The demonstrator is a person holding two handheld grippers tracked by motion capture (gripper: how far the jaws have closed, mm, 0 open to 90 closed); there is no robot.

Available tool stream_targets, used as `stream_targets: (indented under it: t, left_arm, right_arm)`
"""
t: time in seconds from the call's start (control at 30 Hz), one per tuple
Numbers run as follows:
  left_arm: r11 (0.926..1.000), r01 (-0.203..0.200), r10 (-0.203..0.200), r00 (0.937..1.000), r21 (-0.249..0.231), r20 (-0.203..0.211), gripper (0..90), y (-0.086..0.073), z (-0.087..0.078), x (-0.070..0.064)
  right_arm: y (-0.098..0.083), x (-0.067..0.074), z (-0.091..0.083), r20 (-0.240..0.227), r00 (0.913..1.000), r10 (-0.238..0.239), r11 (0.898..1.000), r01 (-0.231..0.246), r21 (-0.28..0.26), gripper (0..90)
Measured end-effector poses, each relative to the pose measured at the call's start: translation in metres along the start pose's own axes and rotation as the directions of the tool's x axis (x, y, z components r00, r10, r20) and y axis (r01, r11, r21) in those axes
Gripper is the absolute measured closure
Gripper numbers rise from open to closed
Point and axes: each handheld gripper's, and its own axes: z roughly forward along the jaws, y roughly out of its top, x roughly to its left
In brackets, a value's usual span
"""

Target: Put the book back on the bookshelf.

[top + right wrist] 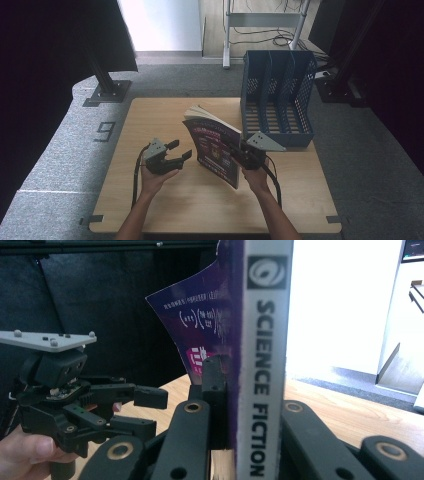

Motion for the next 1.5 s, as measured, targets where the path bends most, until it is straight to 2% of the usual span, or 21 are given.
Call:
stream_targets:
  t: [0.73, 1.0, 1.2, 1.5]
  left_arm:
    - [0.9988, 0.031, -0.031, 0.9995, 0.038, 0.004, 30.5, -0.008, -0.004, 0.006]
    - [0.9991, 0.032, -0.032, 0.9995, 0.029, 0.0, 30.9, -0.008, -0.008, 0.007]
    - [0.9987, 0.031, -0.032, 0.9995, 0.04, 0.004, 30.8, -0.01, -0.007, 0.007]
    - [0.999, 0.03, -0.03, 0.9995, 0.034, 0.003, 31.0, -0.01, -0.008, 0.007]
  right_arm:
    - [0.015, -0.009, -0.016, 0.048, 0.9988, -0.004, 0.999, 0.006, -0.049, 81.6]
    - [0.023, -0.012, -0.022, 0.069, 0.9976, -0.007, 0.998, 0.012, -0.068, 81.6]
    - [0.028, -0.018, -0.028, 0.094, 0.9955, -0.005, 0.996, 0.013, -0.085, 81.6]
    - [0.033, -0.025, -0.035, 0.125, 0.9921, 0.011, 0.994, 0.003, -0.107, 81.6]
